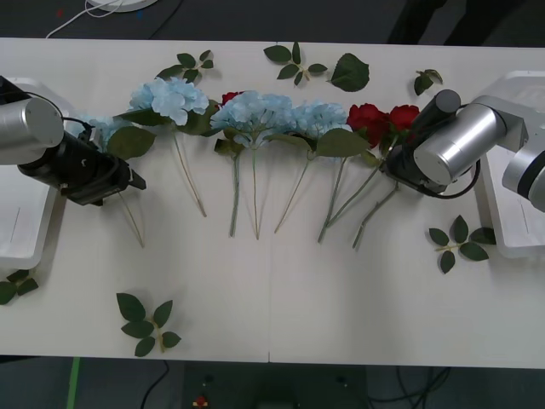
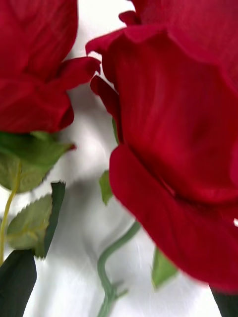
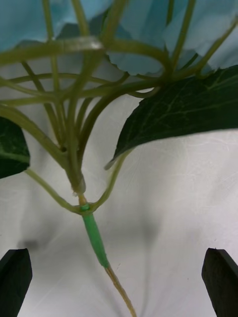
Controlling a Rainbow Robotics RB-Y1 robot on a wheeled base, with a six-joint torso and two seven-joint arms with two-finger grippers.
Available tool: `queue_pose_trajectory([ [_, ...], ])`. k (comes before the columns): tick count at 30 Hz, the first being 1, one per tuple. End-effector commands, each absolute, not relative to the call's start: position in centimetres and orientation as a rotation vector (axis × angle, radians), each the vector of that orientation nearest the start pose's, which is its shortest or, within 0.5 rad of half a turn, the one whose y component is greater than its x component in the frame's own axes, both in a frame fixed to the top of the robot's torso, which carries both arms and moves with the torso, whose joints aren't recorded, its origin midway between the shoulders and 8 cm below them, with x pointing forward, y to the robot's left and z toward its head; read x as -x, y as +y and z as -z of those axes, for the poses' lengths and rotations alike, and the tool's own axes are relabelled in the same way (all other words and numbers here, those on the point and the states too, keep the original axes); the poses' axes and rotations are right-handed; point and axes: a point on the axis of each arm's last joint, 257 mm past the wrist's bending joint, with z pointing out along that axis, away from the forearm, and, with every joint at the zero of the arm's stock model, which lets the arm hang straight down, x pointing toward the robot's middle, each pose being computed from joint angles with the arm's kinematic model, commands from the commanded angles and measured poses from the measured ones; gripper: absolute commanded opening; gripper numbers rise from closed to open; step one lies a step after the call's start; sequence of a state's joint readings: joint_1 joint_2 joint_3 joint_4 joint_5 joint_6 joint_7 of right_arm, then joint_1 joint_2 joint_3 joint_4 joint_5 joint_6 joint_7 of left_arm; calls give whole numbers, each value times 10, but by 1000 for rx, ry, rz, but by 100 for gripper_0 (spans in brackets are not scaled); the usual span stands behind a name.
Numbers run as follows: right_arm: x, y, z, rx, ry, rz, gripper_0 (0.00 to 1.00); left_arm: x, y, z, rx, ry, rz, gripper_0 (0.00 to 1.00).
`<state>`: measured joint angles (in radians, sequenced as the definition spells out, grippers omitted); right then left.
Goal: Place the red flowers into the right box and the blue flowers into the left box. If a person shows an open palm, hand one flower to the person first, then continue sorting.
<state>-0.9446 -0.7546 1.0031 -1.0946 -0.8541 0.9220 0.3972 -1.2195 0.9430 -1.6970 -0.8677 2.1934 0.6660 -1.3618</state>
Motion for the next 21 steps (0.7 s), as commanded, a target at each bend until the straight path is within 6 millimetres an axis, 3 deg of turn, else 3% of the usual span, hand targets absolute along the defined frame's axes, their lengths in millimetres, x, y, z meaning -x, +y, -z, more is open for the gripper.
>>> queue_pose_trajectory([
  [1, -613, -252, 288, -641, 2447, -136, 100, -577, 317, 292, 416, 2694, 347, 100],
  [2, -615, -252, 288, -641, 2444, -136, 100, -578, 320, 293, 404, 2694, 326, 100],
  [4, -617, -251, 290, -643, 2438, -140, 100, -578, 325, 294, 357, 2698, 279, 76],
  [5, -617, -251, 291, -644, 2439, -140, 86, -579, 326, 295, 344, 2699, 264, 59],
  [7, -618, -250, 291, -642, 2436, -143, 48, -579, 328, 295, 348, 2699, 258, 4],
  [8, -619, -251, 290, -645, 2435, -142, 36, -579, 328, 295, 349, 2697, 259, 0],
  [9, -618, -250, 291, -645, 2437, -143, 6, -579, 328, 295, 345, 2697, 254, 0],
  [10, -618, -249, 291, -647, 2438, -147, 0, -579, 329, 295, 341, 2698, 252, 0],
  [21, -619, -250, 289, -639, 2436, -143, 0, -580, 331, 294, 324, 2697, 234, 0],
])
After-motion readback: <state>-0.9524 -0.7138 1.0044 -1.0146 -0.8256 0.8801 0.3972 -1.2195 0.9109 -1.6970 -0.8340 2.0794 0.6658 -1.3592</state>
